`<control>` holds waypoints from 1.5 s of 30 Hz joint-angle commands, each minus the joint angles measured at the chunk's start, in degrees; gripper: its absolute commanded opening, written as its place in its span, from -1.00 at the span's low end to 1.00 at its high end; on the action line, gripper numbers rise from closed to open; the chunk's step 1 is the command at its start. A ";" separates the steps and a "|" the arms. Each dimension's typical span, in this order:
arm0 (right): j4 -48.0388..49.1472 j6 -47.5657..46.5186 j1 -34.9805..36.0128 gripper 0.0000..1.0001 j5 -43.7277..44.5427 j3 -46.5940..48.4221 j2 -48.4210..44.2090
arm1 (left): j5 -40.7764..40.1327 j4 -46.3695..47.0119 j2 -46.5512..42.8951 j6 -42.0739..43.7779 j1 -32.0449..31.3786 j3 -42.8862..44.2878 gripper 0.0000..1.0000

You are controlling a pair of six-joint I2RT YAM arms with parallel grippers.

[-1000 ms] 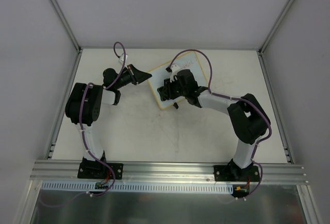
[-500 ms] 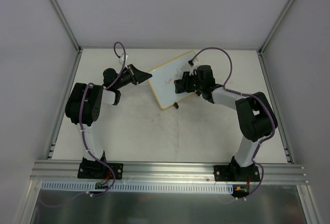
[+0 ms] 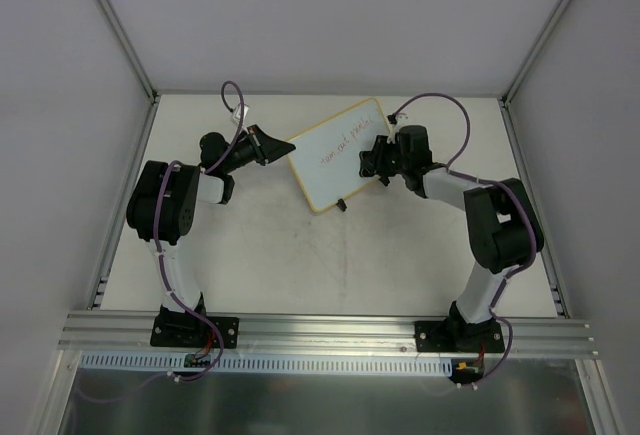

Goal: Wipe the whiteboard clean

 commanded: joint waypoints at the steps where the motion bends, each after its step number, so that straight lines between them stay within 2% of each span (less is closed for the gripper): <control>1: -6.54 -3.57 2.42 -1.00 11.79 1.76 2.10 | 4.14 4.60 -0.97 2.43 -0.84 0.83 -1.00; 8: -9.36 -6.47 11.66 -1.00 15.50 5.90 2.27 | 4.13 4.60 -1.06 2.34 -0.84 0.74 -1.00; 17: -9.36 -4.81 20.45 -1.00 11.46 9.58 3.24 | 4.05 4.69 -1.06 2.34 -0.84 0.65 -1.00; 26: -8.92 -4.10 25.02 -0.99 6.88 13.98 6.14 | 4.13 4.77 -1.15 2.34 -0.84 0.57 -1.00; 36: -11.72 -4.80 23.54 -1.00 9.69 15.13 5.97 | 4.31 4.77 -1.06 2.34 -0.84 0.74 -1.00; 45: -13.75 -3.04 14.66 -1.00 9.34 12.49 3.68 | 4.84 4.25 -1.50 2.16 -0.84 1.09 -1.00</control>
